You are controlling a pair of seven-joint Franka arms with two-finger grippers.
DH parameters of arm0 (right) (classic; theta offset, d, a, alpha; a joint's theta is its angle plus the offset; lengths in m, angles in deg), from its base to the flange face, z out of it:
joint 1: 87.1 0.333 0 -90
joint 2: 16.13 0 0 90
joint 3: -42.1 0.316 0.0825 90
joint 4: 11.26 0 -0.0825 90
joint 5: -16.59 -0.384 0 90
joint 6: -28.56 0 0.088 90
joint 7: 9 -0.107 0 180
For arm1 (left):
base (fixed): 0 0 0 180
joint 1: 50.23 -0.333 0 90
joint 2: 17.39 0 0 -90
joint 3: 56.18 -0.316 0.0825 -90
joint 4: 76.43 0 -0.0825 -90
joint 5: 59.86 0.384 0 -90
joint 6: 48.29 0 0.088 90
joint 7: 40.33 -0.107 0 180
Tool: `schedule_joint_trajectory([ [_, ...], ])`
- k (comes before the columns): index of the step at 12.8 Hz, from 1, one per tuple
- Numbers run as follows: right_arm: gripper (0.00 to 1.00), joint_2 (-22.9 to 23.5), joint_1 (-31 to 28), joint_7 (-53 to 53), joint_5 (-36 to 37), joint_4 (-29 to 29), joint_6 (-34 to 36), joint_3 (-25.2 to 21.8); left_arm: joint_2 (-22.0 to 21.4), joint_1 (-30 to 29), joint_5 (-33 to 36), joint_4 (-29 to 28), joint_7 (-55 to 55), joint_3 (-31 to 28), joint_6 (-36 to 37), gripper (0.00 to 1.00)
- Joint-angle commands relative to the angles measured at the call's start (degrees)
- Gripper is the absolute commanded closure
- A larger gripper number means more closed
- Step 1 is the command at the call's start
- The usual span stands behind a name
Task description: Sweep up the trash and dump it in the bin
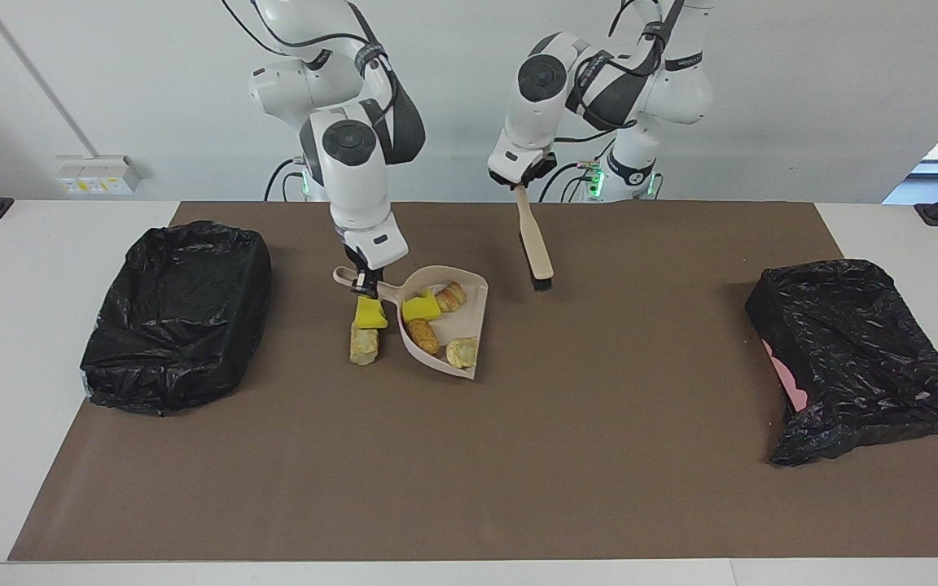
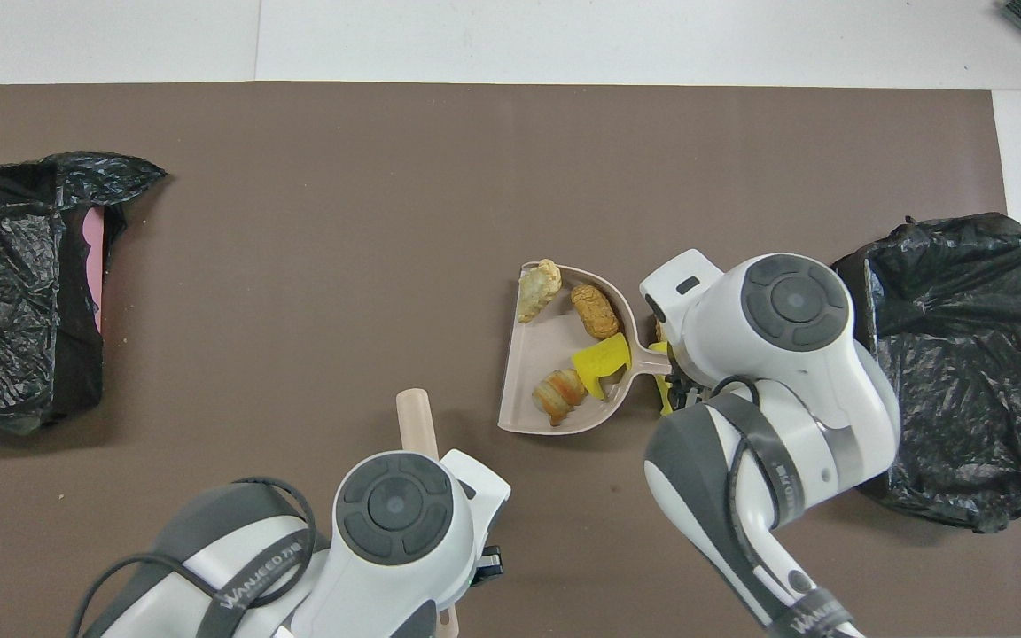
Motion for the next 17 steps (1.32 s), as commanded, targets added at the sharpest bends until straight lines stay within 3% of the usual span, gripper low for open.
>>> schedule_joint_trajectory([
  [1, 1.0, -4.61, -5.61, 7.67, -0.72, 0.33, 1.89, 0.23, -3.13, 7.63, 0.14, -8.15, 5.64, -0.29, -10.06, 1.0],
  [5, 1.0, -10.67, -14.66, 15.07, -1.16, 4.2, 9.96, -0.47, -1.38, 17.13, 0.14, -11.32, 11.09, -0.2, -18.6, 1.0],
  [8, 1.0, -13.06, -22.39, 19.11, -1.16, 5.96, 16.13, -0.99, 0.73, 19.17, 0.14, -11.33, 11.36, -0.28, -20.19, 1.0],
  [11, 1.0, -13.76, -25.23, 27.97, -1.52, 6.05, 16.84, -9.49, 6.26, 19.69, 0.23, -10.98, 9.7, -0.2, -22.65, 1.0],
  [12, 1.0, -14.37, -25.23, 30.0, -1.52, 5.97, 17.36, -12.74, 6.27, 19.61, 0.23, -10.54, 9.95, -0.2, -22.22, 0.93],
  [13, 1.0, -14.55, -25.32, 30.46, -0.82, 6.05, 17.89, -15.21, 5.58, 18.91, 0.23, -10.1, 9.69, -0.2, -21.52, 0.67],
  [14, 1.0, -14.73, -25.41, 31.07, 0.67, 6.23, 17.11, -16.98, 4.96, 18.38, 0.23, -9.49, 9.69, -0.28, -19.95, 0.65],
  [15, 1.0, -14.3, -25.76, 32.12, 4.6, 7.1, 15.8, -17.43, 5.13, 18.03, 0.14, -8.79, 9.6, -0.37, -19.23, 0.55],
  [16, 1.0, -13.86, -26.28, 32.13, 7.68, 7.89, 14.66, -17.52, 5.22, 17.76, 0.14, -8.69, 9.6, -0.46, -19.23, 0.24],
  [17, 1.0, -13.51, -26.55, 32.31, 8.67, 7.98, 13.25, -17.52, 5.04, 17.59, 0.23, -8.17, 9.6, -0.81, -19.14, 0.0],
])
